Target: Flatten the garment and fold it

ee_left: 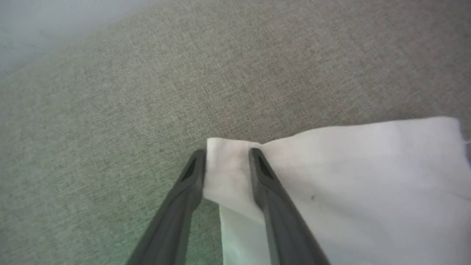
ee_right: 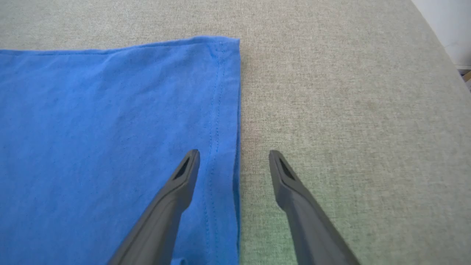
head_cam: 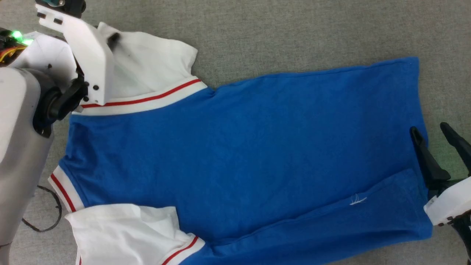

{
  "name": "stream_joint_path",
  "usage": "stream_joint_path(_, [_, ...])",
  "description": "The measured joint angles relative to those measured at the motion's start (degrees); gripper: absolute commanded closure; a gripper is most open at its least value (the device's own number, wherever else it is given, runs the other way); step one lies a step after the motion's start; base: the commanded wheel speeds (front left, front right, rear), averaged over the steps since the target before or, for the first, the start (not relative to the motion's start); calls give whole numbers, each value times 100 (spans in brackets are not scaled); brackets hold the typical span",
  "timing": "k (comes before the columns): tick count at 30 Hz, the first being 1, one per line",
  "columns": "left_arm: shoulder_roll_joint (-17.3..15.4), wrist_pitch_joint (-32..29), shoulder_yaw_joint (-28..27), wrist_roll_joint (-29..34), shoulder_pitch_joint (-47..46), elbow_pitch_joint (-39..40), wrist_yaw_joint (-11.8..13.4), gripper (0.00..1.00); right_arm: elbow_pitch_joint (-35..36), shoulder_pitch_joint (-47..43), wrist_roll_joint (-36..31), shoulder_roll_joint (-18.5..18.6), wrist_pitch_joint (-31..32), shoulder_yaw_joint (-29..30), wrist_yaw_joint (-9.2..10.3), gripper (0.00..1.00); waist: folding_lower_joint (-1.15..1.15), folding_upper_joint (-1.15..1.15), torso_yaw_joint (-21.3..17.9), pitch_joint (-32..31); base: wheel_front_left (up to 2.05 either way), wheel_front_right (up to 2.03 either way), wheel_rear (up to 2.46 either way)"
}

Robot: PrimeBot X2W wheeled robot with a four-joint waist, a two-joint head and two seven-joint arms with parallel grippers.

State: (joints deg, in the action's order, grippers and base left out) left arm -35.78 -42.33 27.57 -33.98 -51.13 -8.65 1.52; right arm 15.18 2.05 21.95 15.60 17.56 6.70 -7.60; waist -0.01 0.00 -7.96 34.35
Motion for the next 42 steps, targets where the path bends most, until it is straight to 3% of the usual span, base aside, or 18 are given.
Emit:
stream_joint_path(9, [10, 536, 26, 78, 316, 59, 80, 100, 252, 575, -2, 576, 183, -130, 0, 0, 1, 0, 102, -200, 0, 0, 0])
stream_joint_path(13, [93, 713, 70, 88, 397, 8, 79, 100, 256, 1102, 115, 786, 567, -149, -1, 0, 1, 0, 208, -305, 0, 0, 0])
stream_joint_path(21, [309, 871, 180, 136, 369, -19, 76, 100, -493, 1827, 177, 1165, 1538, -125, 0, 0, 1, 0, 483, -314, 0, 0, 0])
stream_joint_path(29, [438, 982, 231, 138, 258, -37, 75, 100, -898, 1854, 280, 1148, 1764, -130, 0, 0, 1, 0, 675, -145, 0, 0, 0])
stream_joint_path(30, [445, 993, 229, 138, 246, -36, 75, 100, -928, 1855, 331, 1135, 1793, -129, 0, 6, 1, 0, 695, -122, 0, 0, 0])
stream_joint_path(31, [453, 1009, 229, 138, 237, -36, 69, 100, -971, 1855, 375, 1114, 1837, -122, 0, 51, 1, 0, 715, -99, 0, 0, 0])
stream_joint_path(32, [456, 1012, 229, 138, 228, -29, 69, 100, -1012, 1856, 398, 1093, 1905, -118, 0, 63, 1, 0, 733, -79, 0, 0, 0])
stream_joint_path(33, [455, 1016, 223, 138, 219, -23, 69, 100, -1032, 1856, 411, 1076, 1964, -112, 0, 90, 0, 0, 747, -57, 0, 0, 0])
stream_joint_path(34, [455, 1016, 222, 138, 196, -21, 69, 100, -1034, 1869, 437, 1063, 1985, -96, 0, 100, 0, 0, 760, -35, 0, 0, 0])
stream_joint_path(42, [445, 1311, 186, 138, 154, -35, 62, 100, -1072, 2006, 476, 1074, 2098, -63, -1, 100, 1, 0, 836, 14, 0, 0, 0])
